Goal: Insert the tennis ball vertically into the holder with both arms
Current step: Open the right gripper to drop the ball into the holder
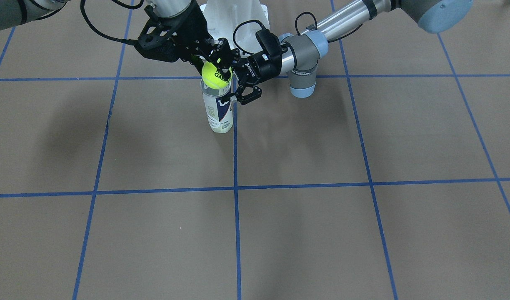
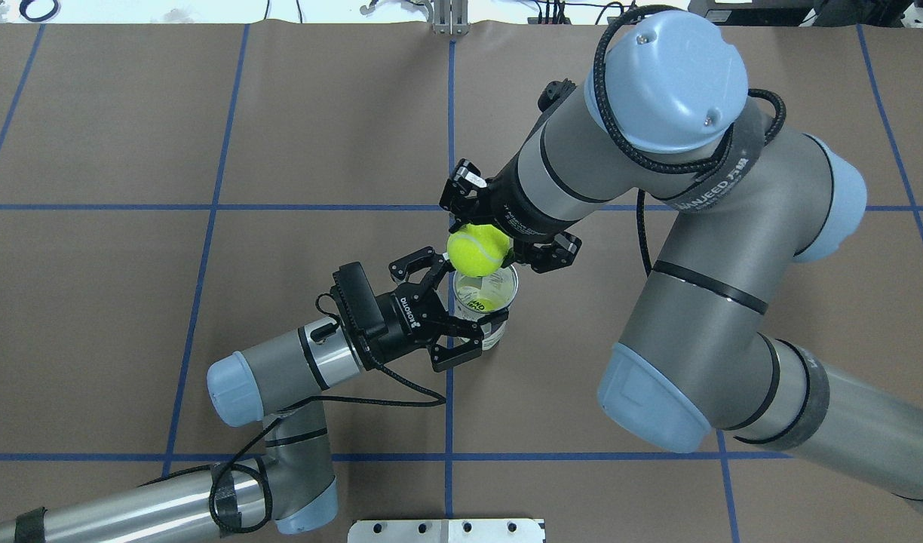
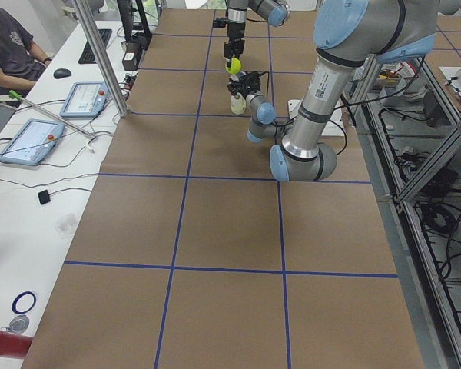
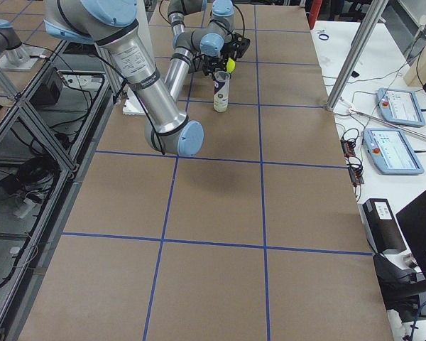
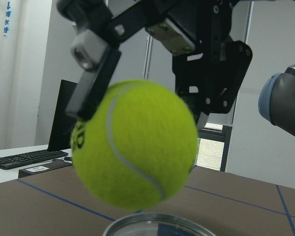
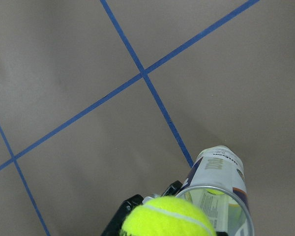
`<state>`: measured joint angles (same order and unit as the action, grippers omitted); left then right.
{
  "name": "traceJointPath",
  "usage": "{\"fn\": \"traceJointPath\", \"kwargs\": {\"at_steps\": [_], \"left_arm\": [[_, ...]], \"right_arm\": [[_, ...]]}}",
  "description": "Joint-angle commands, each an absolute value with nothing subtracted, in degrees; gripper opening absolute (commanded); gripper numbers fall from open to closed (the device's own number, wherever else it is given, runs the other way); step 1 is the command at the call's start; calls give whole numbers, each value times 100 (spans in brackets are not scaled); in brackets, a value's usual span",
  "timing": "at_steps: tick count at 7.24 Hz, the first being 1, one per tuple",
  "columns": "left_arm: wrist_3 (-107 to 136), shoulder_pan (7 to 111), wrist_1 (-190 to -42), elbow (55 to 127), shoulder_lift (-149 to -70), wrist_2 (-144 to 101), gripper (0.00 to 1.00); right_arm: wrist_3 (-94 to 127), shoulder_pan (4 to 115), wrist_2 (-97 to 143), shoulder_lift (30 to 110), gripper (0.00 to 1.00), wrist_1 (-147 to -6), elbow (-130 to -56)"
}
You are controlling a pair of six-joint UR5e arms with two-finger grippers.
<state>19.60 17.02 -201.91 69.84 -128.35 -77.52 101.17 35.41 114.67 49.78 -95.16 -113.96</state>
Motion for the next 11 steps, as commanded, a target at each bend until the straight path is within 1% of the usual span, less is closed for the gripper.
{"fn": "traceJointPath", "kwargs": {"at_steps": [1, 5, 6, 7, 8, 10, 11], "left_arm": [[1960, 1705, -20197, 6987, -12832, -7726, 91], [1960, 1705, -20197, 6996, -12841, -7726, 91], [1969, 1705, -20197, 6996, -12841, -7726, 92], [1960, 1705, -20197, 7005, -12841, -7726, 92], [1960, 1705, -20197, 7092, -12841, -7726, 99], [1960, 1801, -20276, 7495, -12684, -7665, 99], [2047, 1793, -20468, 7584, -12526, -7368, 99]], "right_arm": [[10116, 3533, 11461, 5036, 92, -9527, -11408], [10116, 3506, 11478, 5124, 93, -9527, -11531], [10099, 3646, 11539, 5228, 97, -9527, -11575], [10046, 3839, 11557, 5386, 98, -9519, -11610], [9872, 4006, 11601, 5527, 98, -9519, -11636], [9275, 4218, 11619, 5756, 98, -9519, -11610], [8977, 4419, 11619, 5861, 98, -9519, -11602]]}}
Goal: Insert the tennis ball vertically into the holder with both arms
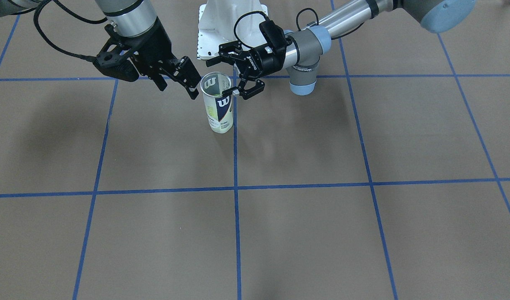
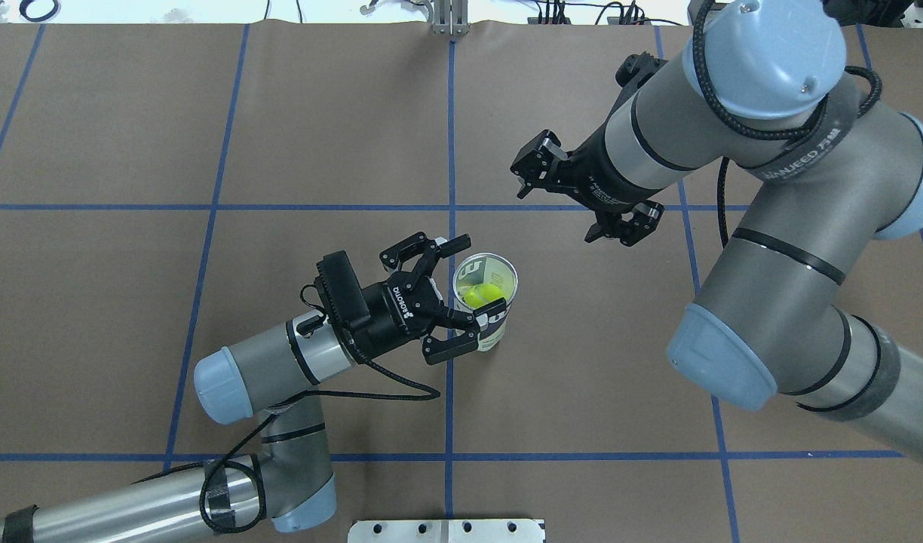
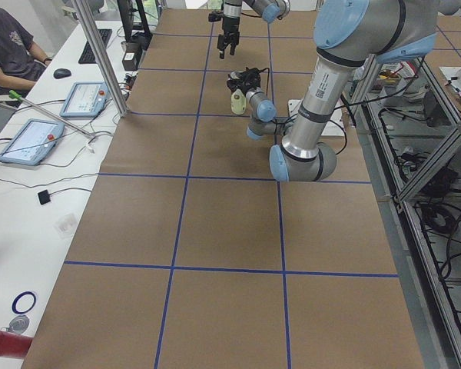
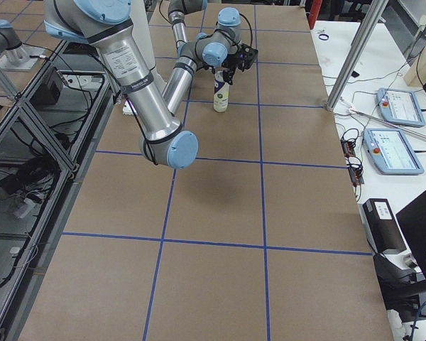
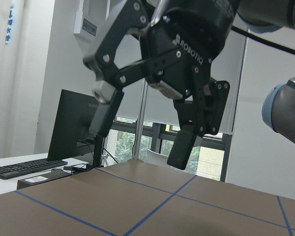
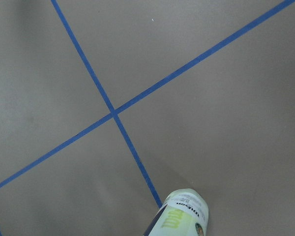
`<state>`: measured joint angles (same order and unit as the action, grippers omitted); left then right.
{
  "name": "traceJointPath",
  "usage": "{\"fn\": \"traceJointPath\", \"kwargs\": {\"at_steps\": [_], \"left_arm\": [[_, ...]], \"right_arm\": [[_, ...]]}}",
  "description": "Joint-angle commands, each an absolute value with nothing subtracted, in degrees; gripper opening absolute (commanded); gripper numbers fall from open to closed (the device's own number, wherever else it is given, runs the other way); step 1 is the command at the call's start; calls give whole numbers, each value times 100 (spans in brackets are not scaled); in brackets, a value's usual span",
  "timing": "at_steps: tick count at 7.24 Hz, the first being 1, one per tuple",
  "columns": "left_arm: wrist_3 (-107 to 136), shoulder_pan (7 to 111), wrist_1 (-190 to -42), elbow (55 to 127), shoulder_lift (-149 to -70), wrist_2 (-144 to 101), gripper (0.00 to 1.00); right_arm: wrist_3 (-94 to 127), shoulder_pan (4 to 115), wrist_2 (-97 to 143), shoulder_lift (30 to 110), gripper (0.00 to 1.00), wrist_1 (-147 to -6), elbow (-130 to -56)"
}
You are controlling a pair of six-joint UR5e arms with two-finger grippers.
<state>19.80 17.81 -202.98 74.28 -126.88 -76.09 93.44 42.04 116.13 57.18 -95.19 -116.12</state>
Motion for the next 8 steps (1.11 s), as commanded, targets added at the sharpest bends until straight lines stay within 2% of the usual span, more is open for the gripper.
{"fn": "traceJointPath", "kwargs": {"at_steps": [1, 2, 3, 5, 6, 8], "left_arm": [[2048, 1819, -20696, 7820, -12168, -7174, 99], [2074, 2063, -20698, 8127, -11790, -7102, 99], [2135, 2387, -20637, 8104, -11638, -7067, 99], [2887, 3343, -18828, 8016, -11637, -7049, 98], [3518, 3697, -18130, 7990, -11611, -7101, 83], [3814, 4356, -16410, 7989, -11610, -7685, 82]], "right_arm": [[8747, 4647, 11610, 5932, 98, -9519, -11541], [8206, 4789, 11576, 6115, 98, -9510, -11488], [7739, 4947, 11566, 6204, 98, -9501, -11374], [6704, 5367, 11531, 6223, 98, -9449, -10840], [5966, 5631, 11549, 6301, 98, -9457, -10663], [4665, 6290, 11688, 6486, 98, -9457, -10260]]}}
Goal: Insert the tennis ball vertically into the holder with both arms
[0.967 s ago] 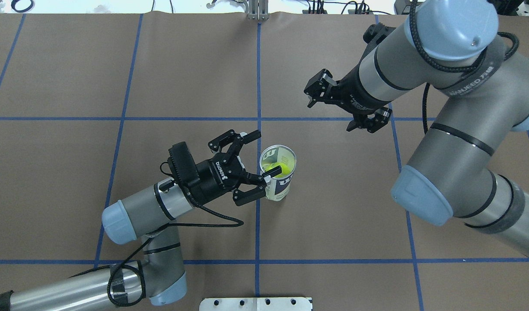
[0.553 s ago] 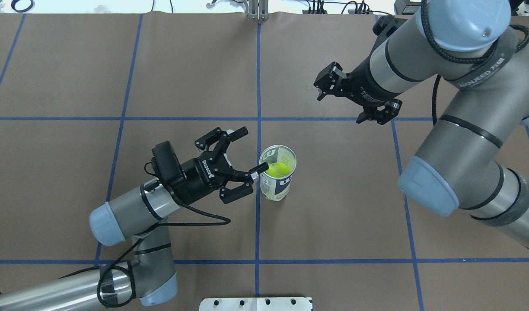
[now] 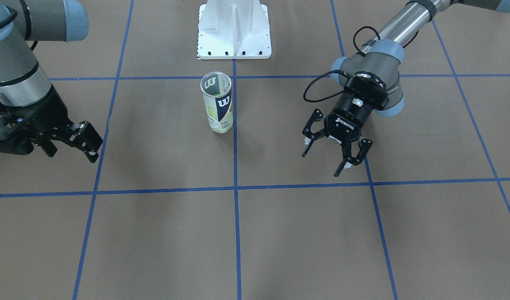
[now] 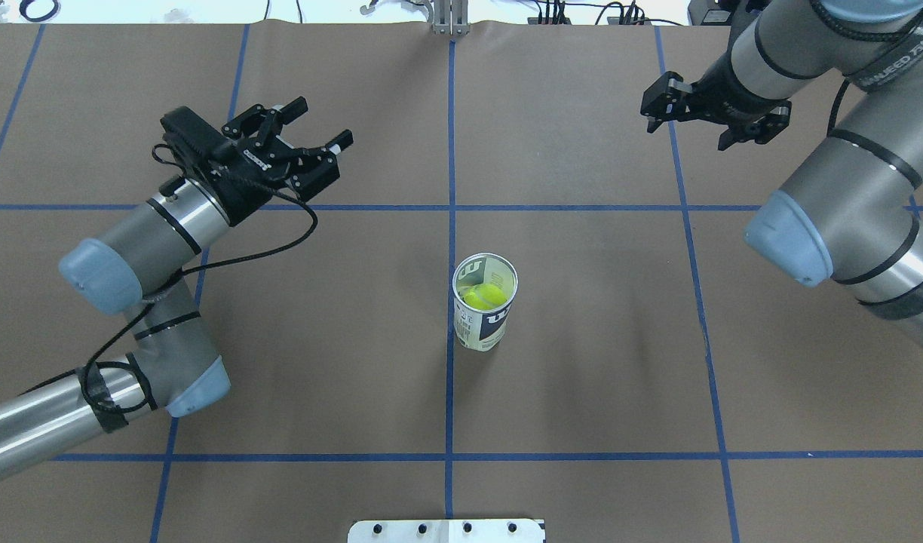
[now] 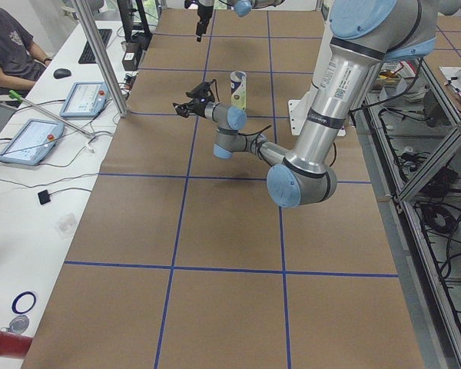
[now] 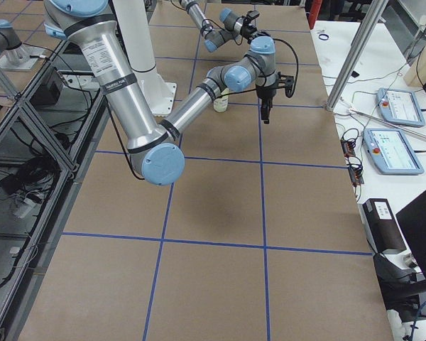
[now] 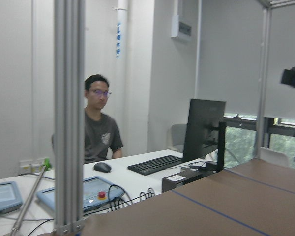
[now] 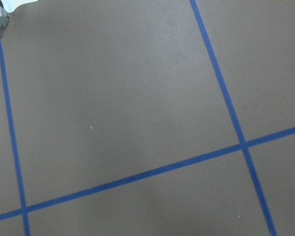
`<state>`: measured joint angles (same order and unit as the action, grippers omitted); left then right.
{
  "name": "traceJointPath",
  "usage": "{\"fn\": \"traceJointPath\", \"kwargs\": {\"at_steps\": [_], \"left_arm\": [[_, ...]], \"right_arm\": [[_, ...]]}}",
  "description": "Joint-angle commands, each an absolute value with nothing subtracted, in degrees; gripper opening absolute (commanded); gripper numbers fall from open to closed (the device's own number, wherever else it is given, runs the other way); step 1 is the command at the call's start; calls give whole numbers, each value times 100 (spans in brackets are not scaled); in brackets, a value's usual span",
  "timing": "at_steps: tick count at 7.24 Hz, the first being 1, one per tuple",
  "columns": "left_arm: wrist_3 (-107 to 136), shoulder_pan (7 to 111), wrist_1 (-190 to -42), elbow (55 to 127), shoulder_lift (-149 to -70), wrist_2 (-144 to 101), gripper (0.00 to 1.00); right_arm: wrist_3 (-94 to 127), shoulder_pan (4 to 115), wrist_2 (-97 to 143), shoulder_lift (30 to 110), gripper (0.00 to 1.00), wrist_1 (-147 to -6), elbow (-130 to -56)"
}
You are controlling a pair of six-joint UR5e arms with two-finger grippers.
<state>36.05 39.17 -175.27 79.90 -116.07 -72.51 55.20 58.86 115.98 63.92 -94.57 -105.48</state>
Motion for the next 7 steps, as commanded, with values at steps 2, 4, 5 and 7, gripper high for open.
{"fn": "traceJointPath", "kwargs": {"at_steps": [2, 4, 5, 7], "left_arm": [[3806, 5548, -14530, 8016, -11680, -9368, 82], [3719, 6465, -12682, 7972, -11935, -11049, 73], [3718, 6843, -12369, 7954, -11909, -11787, 72], [3700, 7678, -11911, 7465, -11865, -13948, 82]], "right_arm": [[3722, 6792, 11856, 6504, 98, -9457, -9671], [3463, 7161, 12170, 6792, 99, -9457, -9536], [2923, 7389, 12390, 6985, 99, -9457, -9484], [1625, 8064, 13178, 7494, 99, -9457, -9161]]}}
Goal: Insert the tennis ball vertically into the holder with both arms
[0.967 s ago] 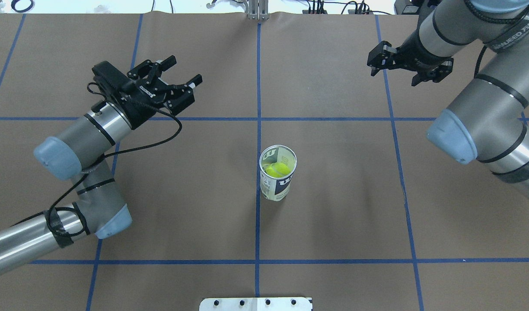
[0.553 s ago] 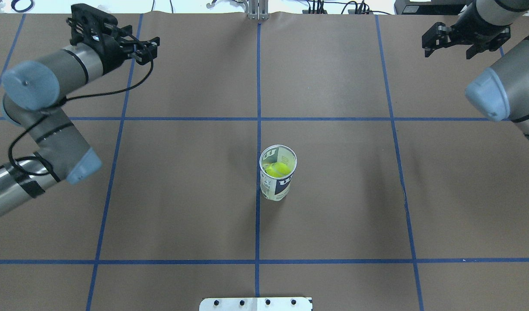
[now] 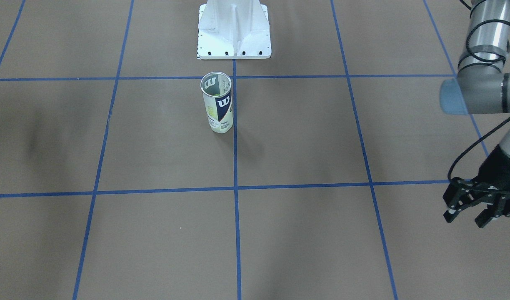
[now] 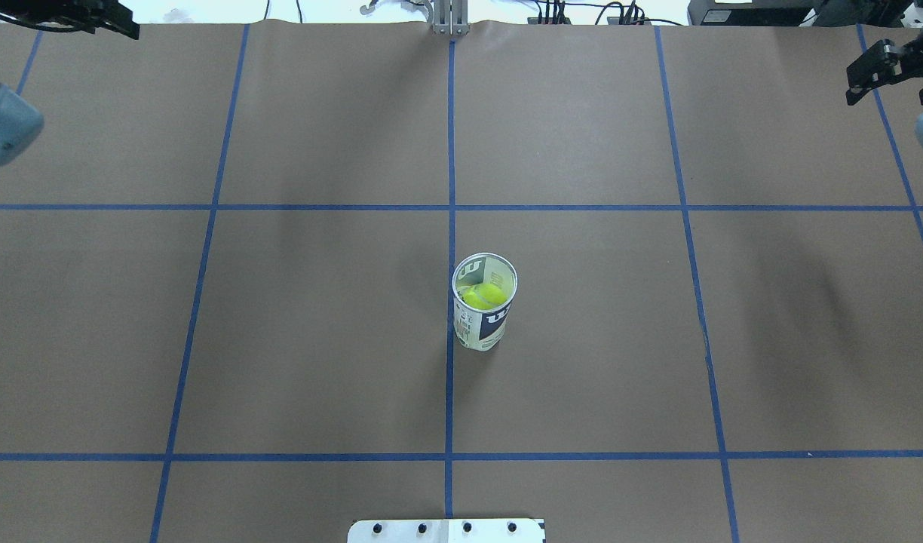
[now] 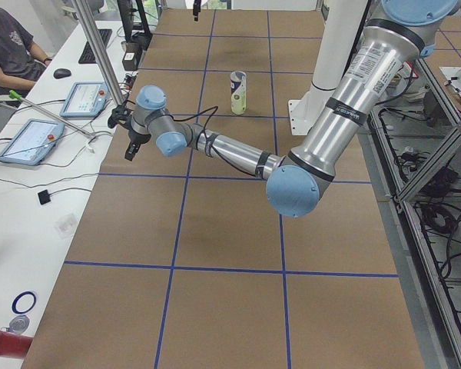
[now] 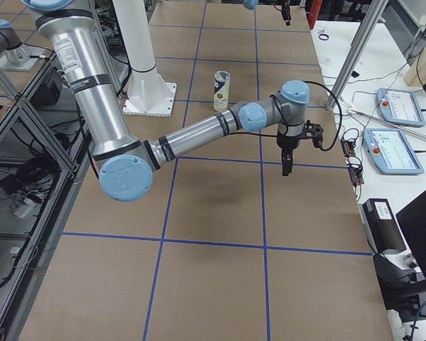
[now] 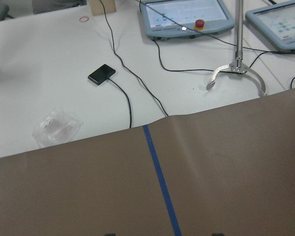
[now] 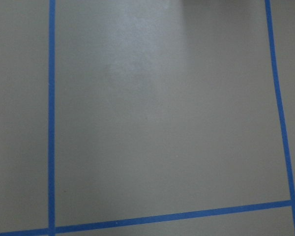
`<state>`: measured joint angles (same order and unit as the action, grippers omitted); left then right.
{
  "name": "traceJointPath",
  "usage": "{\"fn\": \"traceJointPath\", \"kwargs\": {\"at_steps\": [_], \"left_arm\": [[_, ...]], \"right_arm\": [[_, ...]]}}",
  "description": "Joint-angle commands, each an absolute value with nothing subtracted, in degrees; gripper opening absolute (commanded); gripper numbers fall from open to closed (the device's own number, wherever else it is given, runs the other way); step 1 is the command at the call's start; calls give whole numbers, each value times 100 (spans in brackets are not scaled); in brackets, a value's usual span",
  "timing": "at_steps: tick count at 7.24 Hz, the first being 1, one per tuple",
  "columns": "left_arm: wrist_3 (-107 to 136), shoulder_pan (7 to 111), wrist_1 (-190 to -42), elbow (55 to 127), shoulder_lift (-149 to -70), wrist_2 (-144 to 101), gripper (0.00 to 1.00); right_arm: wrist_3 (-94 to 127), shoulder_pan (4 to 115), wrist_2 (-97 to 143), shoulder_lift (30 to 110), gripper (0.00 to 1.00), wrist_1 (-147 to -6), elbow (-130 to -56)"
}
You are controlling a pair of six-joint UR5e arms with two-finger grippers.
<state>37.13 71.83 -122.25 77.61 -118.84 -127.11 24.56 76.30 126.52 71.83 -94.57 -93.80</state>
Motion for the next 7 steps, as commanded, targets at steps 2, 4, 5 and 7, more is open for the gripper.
{"fn": "traceJointPath", "kwargs": {"at_steps": [2, 4, 5, 7], "left_arm": [[3290, 7857, -11901, 7200, -11533, -13984, 98], [1116, 8338, -11378, 6875, -11339, -13826, 99], [1003, 8367, -11234, 6890, -11138, -13834, 99], [1176, 8525, -11215, 7571, -10184, -13887, 99]], "right_arm": [[610, 8593, 13464, 7698, 99, -9466, -8878], [151, 8657, 13456, 7988, 99, -9457, -8825], [-94, 8657, 13447, 8155, 99, -9448, -8824], [-369, 8657, 13403, 8218, 99, -9448, -8789]]}}
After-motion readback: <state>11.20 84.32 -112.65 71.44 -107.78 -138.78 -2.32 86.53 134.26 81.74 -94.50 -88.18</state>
